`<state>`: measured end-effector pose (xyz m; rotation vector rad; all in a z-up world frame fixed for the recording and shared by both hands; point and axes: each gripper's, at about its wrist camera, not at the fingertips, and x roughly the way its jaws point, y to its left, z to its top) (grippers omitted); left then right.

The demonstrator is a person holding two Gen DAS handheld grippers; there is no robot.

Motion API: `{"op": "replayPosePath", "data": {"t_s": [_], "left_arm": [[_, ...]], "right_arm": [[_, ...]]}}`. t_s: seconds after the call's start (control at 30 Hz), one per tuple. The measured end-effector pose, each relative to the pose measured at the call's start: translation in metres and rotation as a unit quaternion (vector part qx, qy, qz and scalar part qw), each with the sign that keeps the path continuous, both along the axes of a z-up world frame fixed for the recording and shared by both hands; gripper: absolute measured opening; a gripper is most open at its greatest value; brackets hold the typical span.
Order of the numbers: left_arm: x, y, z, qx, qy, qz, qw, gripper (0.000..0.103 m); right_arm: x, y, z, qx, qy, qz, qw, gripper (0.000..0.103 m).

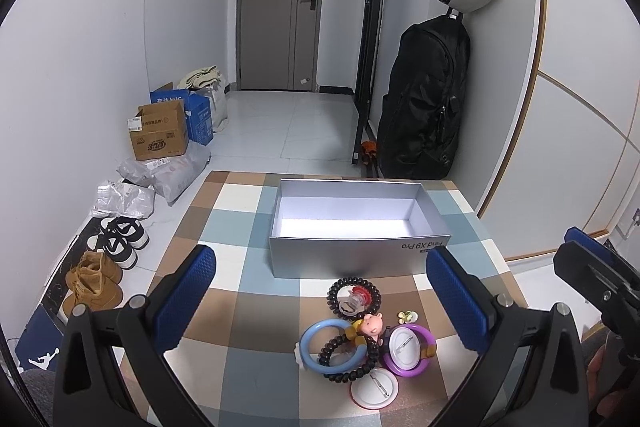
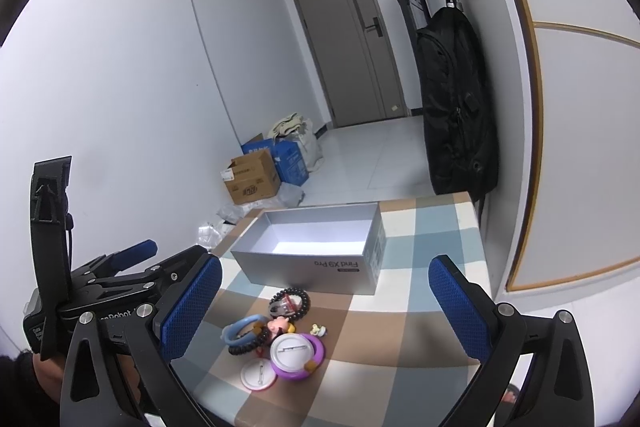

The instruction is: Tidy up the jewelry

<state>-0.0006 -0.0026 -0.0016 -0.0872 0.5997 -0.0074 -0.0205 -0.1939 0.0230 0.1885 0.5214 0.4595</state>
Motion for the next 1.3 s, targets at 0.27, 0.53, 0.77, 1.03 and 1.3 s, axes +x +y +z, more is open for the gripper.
{"op": "replayPosePath", "data": {"t_s": [0.27, 0.53, 0.77, 1.03, 1.3], "left_arm": [[-0.001, 0.0, -0.001, -0.001, 0.0, -0.001, 1.0, 0.102], [-0.001, 0.0, -0.002, 0.0, -0.002, -0.002, 1.0, 0.102], [0.0, 0.0, -0.004, -0.007, 0.001, -0.006, 1.0, 0.102], [0.001, 0.0, -0.005, -0.012, 0.005, -0.012, 0.9998, 0.102], [0.005, 0.005, -0.011, -0.032, 0.028, -0.031, 0.9986, 0.099]], "right_arm": [[0.0, 0.0, 0.0, 0.001, 0.001, 0.0, 1.0, 0.103], [0.0, -0.001, 0.0, 0.001, 0.001, 0.0, 1.0, 0.103], [0.0, 0.0, 0.0, 0.001, 0.001, -0.001, 1.0, 0.103], [0.0, 0.0, -0.001, 0.004, 0.005, 0.0, 1.0, 0.103], [0.006, 0.0, -0.002, 0.005, 0.019, -0.002, 1.0, 0.103]]}}
